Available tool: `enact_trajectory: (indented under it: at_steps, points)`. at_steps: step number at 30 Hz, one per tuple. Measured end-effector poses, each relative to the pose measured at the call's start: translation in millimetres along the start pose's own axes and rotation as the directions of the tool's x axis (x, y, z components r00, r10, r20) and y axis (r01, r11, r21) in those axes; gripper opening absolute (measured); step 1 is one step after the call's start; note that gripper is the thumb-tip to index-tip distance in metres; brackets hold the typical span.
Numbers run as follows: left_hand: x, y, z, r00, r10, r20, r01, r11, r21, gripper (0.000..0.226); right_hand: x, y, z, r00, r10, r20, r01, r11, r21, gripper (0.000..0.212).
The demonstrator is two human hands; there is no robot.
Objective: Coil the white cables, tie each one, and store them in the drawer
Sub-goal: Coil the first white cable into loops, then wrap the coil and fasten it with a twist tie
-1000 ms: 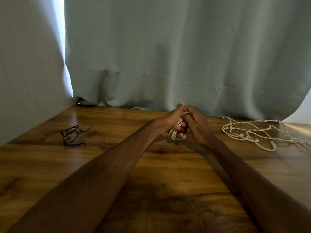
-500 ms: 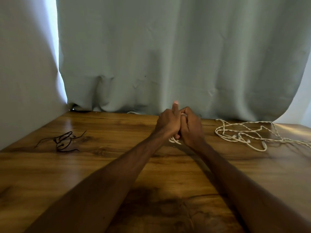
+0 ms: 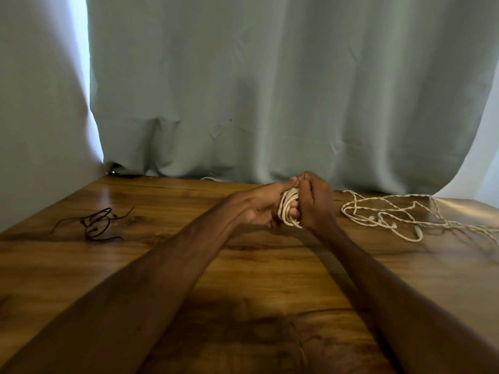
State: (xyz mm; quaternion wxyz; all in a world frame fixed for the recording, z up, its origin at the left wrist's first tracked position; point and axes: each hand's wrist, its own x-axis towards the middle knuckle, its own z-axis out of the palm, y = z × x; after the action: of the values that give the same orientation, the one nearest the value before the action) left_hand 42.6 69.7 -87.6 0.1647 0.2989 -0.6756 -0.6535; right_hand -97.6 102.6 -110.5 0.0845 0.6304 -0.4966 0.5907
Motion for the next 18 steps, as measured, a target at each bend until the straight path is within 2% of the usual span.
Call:
enact_trajectory:
  at_steps: [2, 3, 4, 6, 8, 10, 12, 14, 16, 18]
  points:
    - [-2, 0, -1, 0.996, 0.023, 0.085, -0.018, 0.997, -0.069, 0.064, -1, -3, -2, 1.000, 0.007, 0.001, -0.007, 0.999, 0.048, 0.034]
    - [0, 1, 2, 0.996, 0.040, 0.076, -0.035, 0.996, -0.076, 0.062, -2, -2, -4, 1.000, 0.010, 0.005, -0.010, 0.998, 0.064, 0.032]
    - [4, 1, 7, 0.998, 0.055, 0.013, -0.054, 0.996, -0.066, 0.062, -3, 1, -5, 1.000, 0.012, 0.011, -0.013, 0.997, 0.074, 0.032]
    - [12, 1, 19, 0.974, 0.095, -0.206, -0.098, 0.995, -0.008, 0.058, -4, 5, -7, 0.998, 0.024, 0.050, -0.028, 0.995, 0.093, 0.036]
    - [16, -2, 28, 0.894, 0.175, -0.412, -0.150, 0.984, 0.093, 0.048, -8, 2, -8, 0.991, 0.068, 0.118, -0.081, 0.991, 0.105, 0.036]
    - [11, -8, 28, 0.810, 0.254, -0.529, -0.179, 0.966, 0.189, 0.044, -16, -10, -5, 0.972, 0.135, 0.190, -0.164, 0.976, 0.143, 0.030]
    - [-4, -14, 22, 0.755, 0.290, -0.588, -0.180, 0.954, 0.238, 0.049, -22, -23, 1, 0.941, 0.224, 0.254, -0.291, 0.918, 0.268, 0.026]
    - [-27, -17, 8, 0.711, 0.294, -0.639, -0.162, 0.953, 0.258, 0.050, -23, -36, 12, 0.905, 0.289, 0.311, -0.403, 0.815, 0.416, 0.028]
    - [-51, -18, -14, 0.646, 0.319, -0.694, -0.130, 0.941, 0.312, 0.053, -23, -50, 31, 0.859, 0.361, 0.363, -0.504, 0.714, 0.485, 0.036]
    - [-78, -21, -44, 0.576, 0.348, -0.740, -0.119, 0.931, 0.345, 0.058, -28, -63, 52, 0.829, 0.374, 0.416, -0.551, 0.675, 0.490, 0.039]
